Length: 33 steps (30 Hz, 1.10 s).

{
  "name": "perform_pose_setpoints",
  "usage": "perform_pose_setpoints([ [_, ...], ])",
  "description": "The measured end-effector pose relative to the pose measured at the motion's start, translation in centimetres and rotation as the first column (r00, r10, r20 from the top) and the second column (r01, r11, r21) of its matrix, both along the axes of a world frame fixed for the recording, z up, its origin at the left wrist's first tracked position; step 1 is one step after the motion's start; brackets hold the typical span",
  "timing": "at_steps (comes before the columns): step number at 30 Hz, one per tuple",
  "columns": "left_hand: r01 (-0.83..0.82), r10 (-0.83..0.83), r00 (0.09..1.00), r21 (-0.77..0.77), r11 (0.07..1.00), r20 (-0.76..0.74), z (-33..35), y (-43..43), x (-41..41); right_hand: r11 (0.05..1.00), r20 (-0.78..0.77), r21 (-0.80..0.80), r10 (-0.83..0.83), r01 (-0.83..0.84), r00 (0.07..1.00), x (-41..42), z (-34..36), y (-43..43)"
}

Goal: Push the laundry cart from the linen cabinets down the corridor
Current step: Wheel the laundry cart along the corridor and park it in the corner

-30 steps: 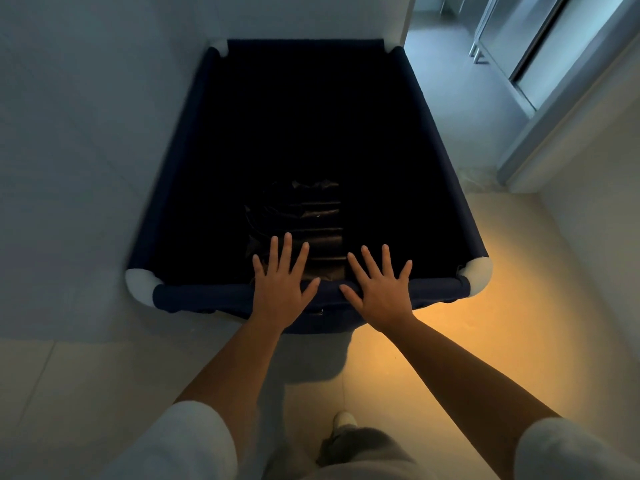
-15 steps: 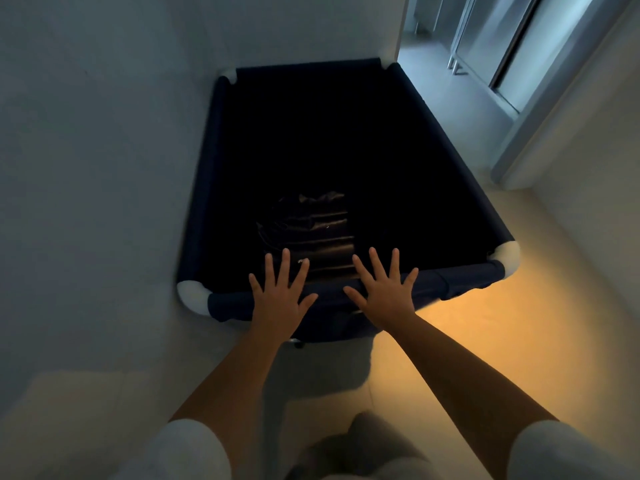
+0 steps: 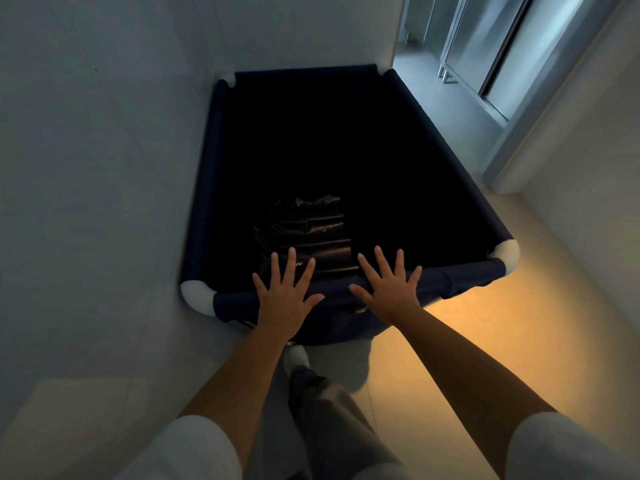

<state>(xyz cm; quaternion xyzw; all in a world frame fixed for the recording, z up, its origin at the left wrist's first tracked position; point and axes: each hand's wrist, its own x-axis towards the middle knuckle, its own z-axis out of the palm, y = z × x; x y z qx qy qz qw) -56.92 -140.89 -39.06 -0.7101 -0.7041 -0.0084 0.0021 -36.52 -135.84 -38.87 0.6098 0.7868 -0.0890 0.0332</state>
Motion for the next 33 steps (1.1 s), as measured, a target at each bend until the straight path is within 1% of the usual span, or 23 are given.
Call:
perform_pose_setpoints([
  [14,-0.012,0.010,0.999,-0.047,0.999,-0.040,-0.2,0.2,-0.2,1.000,-0.021,0.018,0.007,-0.007,1.000,0.1,0.0,-0.2],
  [22,-0.003,0.003,1.000,-0.001,1.000,-0.023,-0.4,-0.6,0.1,1.000,-0.039,0.011,0.020,-0.020,0.999,0.4,0.2,-0.9],
  [25,0.000,0.000,0.999,0.004,1.000,-0.051,-0.3,-1.0,0.2,1.000,-0.049,0.004,0.023,-0.022,0.999,0.6,0.3,-1.4],
  [29,-0.012,0.011,0.999,-0.008,1.000,-0.031,-0.3,-1.1,0.3,1.000,-0.041,-0.012,0.023,-0.024,0.999,0.6,0.4,-1.6],
  [33,-0.021,0.018,0.997,-0.043,0.999,-0.070,-0.3,-0.5,0.1,0.999,-0.027,-0.038,0.026,-0.027,0.999,0.5,0.5,-1.1],
])
